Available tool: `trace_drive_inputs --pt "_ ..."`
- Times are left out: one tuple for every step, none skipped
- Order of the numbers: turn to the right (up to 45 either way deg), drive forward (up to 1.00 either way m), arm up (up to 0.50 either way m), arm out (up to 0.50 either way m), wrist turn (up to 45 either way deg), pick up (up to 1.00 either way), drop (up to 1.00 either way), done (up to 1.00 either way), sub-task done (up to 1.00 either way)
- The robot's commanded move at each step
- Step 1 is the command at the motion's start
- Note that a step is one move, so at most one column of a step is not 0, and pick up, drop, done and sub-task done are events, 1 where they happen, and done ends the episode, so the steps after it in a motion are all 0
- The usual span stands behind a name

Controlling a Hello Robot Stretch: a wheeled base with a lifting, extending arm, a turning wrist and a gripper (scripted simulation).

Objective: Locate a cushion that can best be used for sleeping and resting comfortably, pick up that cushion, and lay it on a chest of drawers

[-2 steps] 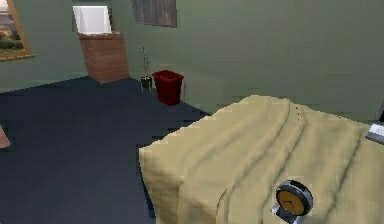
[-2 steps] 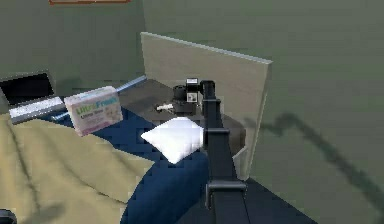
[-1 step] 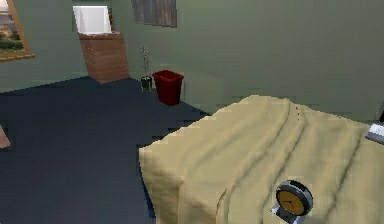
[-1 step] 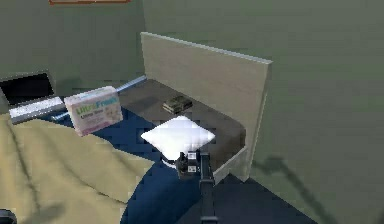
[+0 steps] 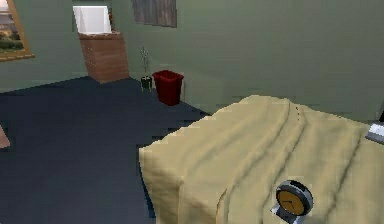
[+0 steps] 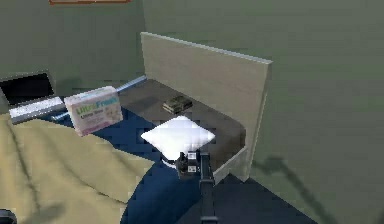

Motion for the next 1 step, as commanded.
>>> trace_drive_inputs --pt "0.0 0.0 0.1 0.0 0.0 0.0 0.0 0.0 0.0"
